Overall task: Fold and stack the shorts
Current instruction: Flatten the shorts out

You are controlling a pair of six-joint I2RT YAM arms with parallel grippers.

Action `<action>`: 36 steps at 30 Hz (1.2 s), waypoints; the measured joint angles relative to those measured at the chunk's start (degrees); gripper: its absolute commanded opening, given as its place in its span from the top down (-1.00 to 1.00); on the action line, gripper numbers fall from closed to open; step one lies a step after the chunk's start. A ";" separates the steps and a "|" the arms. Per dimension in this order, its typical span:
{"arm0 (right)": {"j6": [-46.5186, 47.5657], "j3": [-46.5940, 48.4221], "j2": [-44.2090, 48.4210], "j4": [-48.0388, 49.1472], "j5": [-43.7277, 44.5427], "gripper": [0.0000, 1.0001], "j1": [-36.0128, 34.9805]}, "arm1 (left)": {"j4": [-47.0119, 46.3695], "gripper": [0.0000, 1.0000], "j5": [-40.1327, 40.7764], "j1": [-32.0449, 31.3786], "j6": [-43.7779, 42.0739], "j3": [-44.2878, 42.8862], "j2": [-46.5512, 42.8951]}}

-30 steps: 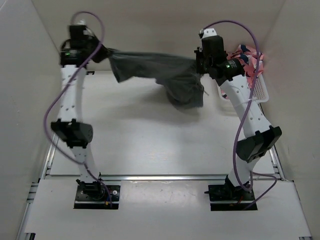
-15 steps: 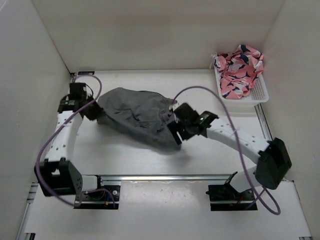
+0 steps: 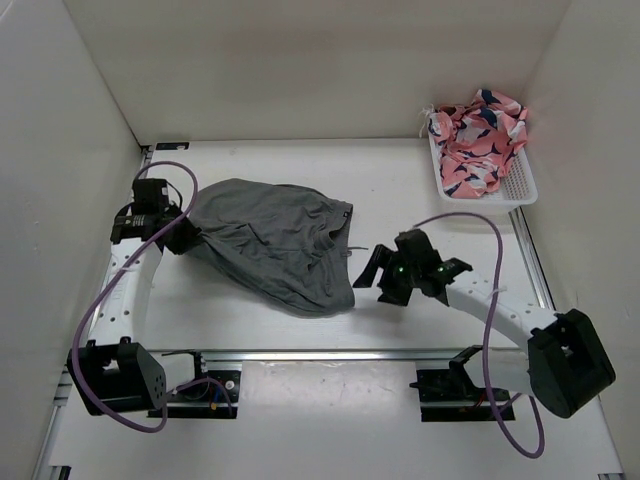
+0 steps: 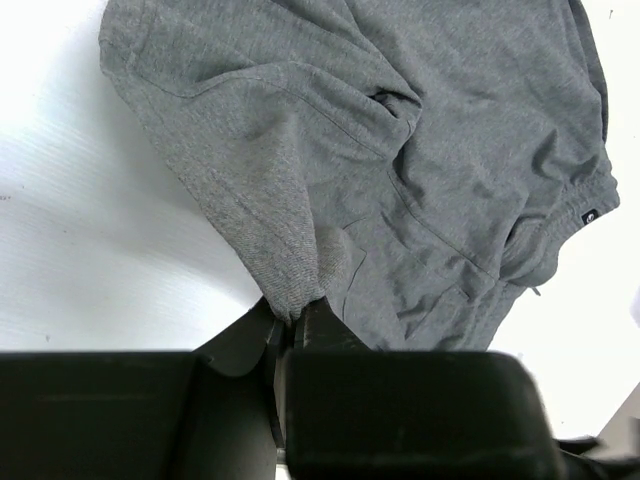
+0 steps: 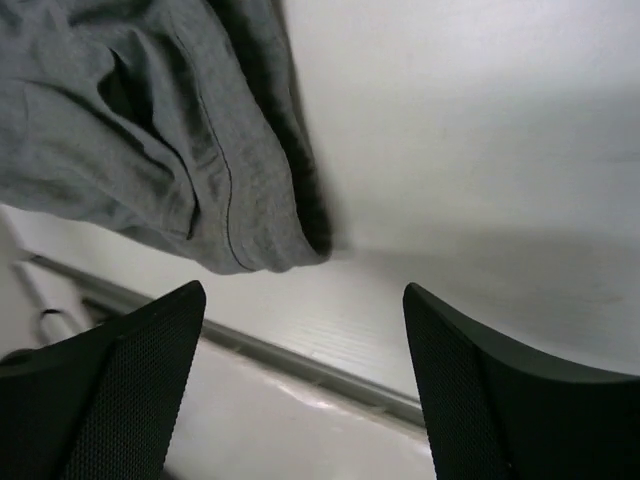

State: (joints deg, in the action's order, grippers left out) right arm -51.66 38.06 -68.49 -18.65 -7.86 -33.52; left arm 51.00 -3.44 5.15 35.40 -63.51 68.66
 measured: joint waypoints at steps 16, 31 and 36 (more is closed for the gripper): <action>-30.60 -9.25 -17.64 31.30 -9.73 -0.33 -7.10 | 1.92 0.80 1.29 0.00 0.02 0.00 -1.20; -14.43 13.81 -18.64 9.42 -0.63 1.00 5.86 | 4.52 0.80 1.18 0.42 -0.04 -8.37 2.36; -2.75 26.84 -13.55 1.29 6.19 1.00 9.77 | 2.64 0.80 -1.92 -0.39 -0.22 -14.38 5.40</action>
State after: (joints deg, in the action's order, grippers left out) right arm -54.41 64.90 -82.04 -17.37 -1.67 -23.75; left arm 53.65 -5.37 4.75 35.18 -77.89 74.06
